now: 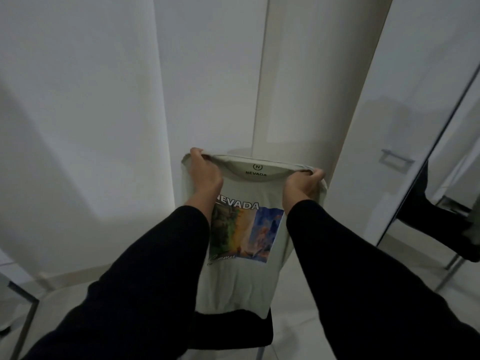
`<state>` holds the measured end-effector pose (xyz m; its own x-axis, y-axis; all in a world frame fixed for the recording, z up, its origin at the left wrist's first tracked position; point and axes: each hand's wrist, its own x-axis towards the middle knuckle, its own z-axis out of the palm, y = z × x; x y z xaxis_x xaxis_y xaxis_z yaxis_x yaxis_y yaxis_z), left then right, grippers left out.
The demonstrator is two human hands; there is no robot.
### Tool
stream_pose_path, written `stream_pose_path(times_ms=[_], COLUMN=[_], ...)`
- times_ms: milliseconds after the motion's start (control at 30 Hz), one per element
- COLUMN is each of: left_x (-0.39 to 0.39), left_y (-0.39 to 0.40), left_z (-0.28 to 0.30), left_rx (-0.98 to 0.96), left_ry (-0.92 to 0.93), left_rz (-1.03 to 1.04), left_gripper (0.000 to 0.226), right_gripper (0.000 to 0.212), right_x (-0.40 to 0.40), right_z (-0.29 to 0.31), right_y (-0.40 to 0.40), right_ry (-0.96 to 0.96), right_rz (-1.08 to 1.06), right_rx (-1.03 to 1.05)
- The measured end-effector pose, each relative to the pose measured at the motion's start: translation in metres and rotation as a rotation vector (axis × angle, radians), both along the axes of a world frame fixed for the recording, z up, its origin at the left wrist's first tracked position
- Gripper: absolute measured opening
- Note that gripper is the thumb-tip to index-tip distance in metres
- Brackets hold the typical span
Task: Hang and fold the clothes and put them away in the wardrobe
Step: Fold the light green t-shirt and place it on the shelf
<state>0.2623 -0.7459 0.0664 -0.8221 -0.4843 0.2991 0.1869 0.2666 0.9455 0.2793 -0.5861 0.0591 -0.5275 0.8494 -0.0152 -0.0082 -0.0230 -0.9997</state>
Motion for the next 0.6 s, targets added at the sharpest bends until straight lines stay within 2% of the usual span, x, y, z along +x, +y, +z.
stream_pose_path(times_ms=[67, 200, 233, 333, 367, 467, 600], left_x=[-0.001, -0.002, -0.004, 0.0, 0.001, 0.002, -0.001], left_y=[0.0, -0.001, -0.001, -0.004, -0.005, -0.011, -0.02], left_z=[0.003, 0.012, 0.015, 0.027, 0.029, 0.032, 0.036], left_rx=[0.009, 0.096, 0.174, 0.608, 0.656, 0.612, 0.456], left_ry=[0.06, 0.114, 0.103, -0.037, -0.079, -0.159, -0.214], left_rz=[-0.026, -0.152, -0.213, -0.48, -0.556, -0.684, -0.724], left_gripper=[0.018, 0.025, 0.026, 0.03, 0.03, 0.028, 0.026], right_gripper=[0.028, 0.027, 0.027, 0.027, 0.027, 0.026, 0.027], right_x=[0.002, 0.004, 0.005, 0.008, 0.009, 0.008, 0.007], right_z=[0.005, 0.012, 0.013, 0.015, 0.016, 0.021, 0.029], right_y=[0.003, 0.01, 0.012, 0.021, 0.023, 0.028, 0.03], right_ry=[0.023, 0.039, 0.035, 0.037, 0.042, 0.074, 0.11], right_rz=[0.009, 0.016, 0.012, 0.014, 0.02, 0.047, 0.157], right_rx=[0.019, 0.046, 0.046, 0.04, 0.043, 0.075, 0.114])
